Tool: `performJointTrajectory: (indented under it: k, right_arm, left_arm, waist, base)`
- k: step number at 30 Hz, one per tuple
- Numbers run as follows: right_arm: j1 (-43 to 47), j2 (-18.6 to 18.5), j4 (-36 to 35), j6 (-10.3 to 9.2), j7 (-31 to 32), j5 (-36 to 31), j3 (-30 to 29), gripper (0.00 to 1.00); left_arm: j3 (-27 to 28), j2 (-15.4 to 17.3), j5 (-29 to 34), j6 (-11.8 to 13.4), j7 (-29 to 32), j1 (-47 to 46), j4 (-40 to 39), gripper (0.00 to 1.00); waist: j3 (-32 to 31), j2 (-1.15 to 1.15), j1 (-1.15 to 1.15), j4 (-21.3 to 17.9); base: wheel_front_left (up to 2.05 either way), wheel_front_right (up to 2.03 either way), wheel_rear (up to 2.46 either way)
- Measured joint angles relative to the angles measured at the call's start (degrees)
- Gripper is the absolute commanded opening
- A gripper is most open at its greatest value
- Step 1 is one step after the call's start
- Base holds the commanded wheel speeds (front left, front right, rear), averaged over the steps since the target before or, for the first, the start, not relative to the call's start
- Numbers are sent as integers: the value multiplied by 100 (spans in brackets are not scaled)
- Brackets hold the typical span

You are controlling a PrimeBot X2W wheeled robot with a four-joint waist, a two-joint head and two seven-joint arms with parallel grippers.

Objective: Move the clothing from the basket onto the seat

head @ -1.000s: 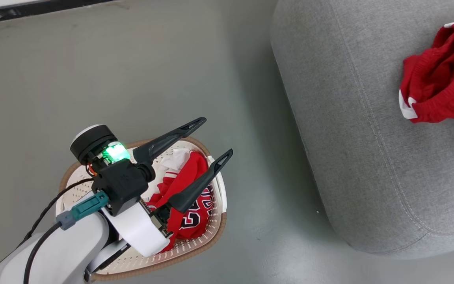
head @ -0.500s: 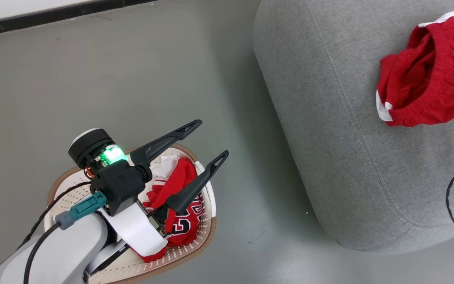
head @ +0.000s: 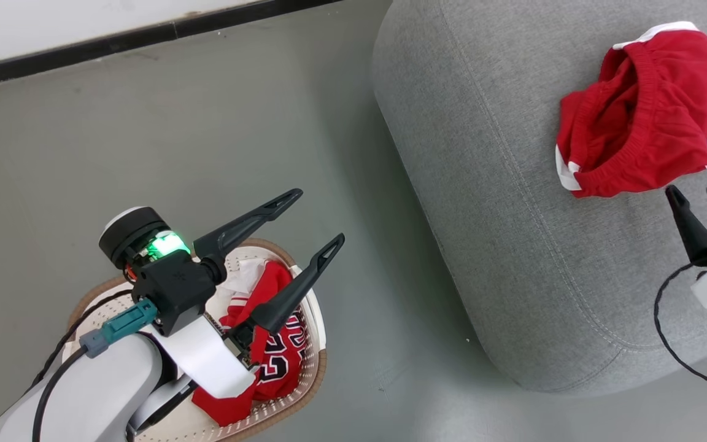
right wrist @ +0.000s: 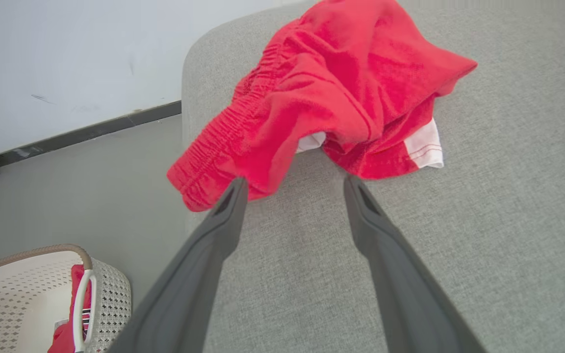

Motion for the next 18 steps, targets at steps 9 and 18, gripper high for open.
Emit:
performJointTrajectory:
  k: [9, 18]
  right_arm:
    - [-77, -430, -738, 0, -131, -155, 131, 100]
    - [-517, -619, -955, 0, -485, -513, -32, 100]
  left_arm:
    - [153, -36, -2, 68, -7, 234, 33, 100]
    - [379, -105, -54, 296, -32, 497, 48, 100]
  waist:
    - [-212, 0, 0, 10]
    - [-393, 0, 0, 135]
  base:
    - [0, 0, 0]
    - [0, 0, 0]
